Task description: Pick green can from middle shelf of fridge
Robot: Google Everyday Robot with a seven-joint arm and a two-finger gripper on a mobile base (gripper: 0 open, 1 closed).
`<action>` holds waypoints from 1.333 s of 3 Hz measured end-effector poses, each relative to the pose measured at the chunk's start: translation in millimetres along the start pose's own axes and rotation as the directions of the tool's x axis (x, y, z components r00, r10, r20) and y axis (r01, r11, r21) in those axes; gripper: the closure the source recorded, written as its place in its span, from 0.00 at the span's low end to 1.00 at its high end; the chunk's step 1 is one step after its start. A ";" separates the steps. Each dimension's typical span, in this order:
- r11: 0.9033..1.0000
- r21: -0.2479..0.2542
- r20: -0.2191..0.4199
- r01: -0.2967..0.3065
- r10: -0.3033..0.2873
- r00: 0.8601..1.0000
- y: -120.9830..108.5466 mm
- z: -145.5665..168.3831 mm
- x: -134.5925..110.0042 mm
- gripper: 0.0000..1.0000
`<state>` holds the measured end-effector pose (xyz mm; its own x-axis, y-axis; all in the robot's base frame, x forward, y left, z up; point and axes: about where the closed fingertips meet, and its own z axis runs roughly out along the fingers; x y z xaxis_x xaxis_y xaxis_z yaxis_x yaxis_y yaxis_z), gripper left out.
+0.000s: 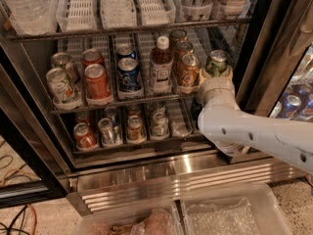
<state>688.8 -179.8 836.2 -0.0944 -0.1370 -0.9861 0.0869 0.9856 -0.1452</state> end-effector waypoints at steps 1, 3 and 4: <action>1.000 0.000 -0.001 -0.001 0.001 1.000 0.2 0.3 0.8 1.00; 1.000 -0.013 0.023 -0.002 0.003 1.000 0.2 -4.7 -12.7 1.00; 0.999 -0.033 0.077 -0.003 0.005 0.997 -1.0 -17.4 -38.2 1.00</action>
Offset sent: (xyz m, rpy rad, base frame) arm 0.0015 0.0002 -0.0068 0.0020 0.0162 0.0026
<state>675.0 -173.8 875.4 -0.0169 -0.1389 -0.9902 0.0547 0.9887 -0.1396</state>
